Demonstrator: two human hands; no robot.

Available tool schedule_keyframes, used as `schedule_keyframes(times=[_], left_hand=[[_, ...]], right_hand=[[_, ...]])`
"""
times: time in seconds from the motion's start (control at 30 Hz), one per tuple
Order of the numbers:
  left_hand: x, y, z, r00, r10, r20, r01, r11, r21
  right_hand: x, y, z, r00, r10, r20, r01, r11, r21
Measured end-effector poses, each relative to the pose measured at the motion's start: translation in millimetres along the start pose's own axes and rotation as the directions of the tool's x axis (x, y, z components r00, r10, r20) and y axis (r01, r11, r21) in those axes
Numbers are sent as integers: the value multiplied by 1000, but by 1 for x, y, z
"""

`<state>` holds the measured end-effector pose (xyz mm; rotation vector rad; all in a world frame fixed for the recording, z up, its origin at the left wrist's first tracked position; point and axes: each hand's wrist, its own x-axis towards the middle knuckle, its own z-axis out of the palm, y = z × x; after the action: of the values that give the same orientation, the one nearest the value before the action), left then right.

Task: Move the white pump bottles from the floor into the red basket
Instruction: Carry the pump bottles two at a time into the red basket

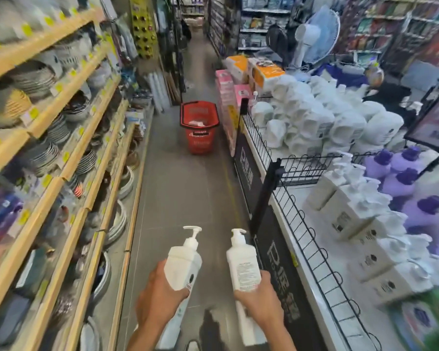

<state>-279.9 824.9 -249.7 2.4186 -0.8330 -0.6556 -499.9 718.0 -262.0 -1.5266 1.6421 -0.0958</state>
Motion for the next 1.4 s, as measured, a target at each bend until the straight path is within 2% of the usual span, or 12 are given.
schedule_keyframes(times=[0.2,0.47,0.8,0.97,1.2,1.4], left_hand=[[76,4,-25,1000,-2,-12,1,998,-67],[157,31,-40,999,-18,-47,13,994,-111],[251,100,-44,995,-4,-96,-9,991,-136],[290,122,-47,988,-46,-147,25,989,-143],[346,133,-58,990,-95,-104,84,990,-113],[426,136,-76,993,-84,-85,76,993,-96]], right_hand=[[41,-72,7,999,-48,-9,48,999,-8],[111,-123,2,999,-42,-12,41,999,-31],[205,-195,-24,994,-103,33,104,994,-30],[244,-232,-33,990,-139,15,139,990,-6],[294,-285,-19,992,-111,60,111,994,5],[336,-343,-4,991,-118,63,119,993,-9]])
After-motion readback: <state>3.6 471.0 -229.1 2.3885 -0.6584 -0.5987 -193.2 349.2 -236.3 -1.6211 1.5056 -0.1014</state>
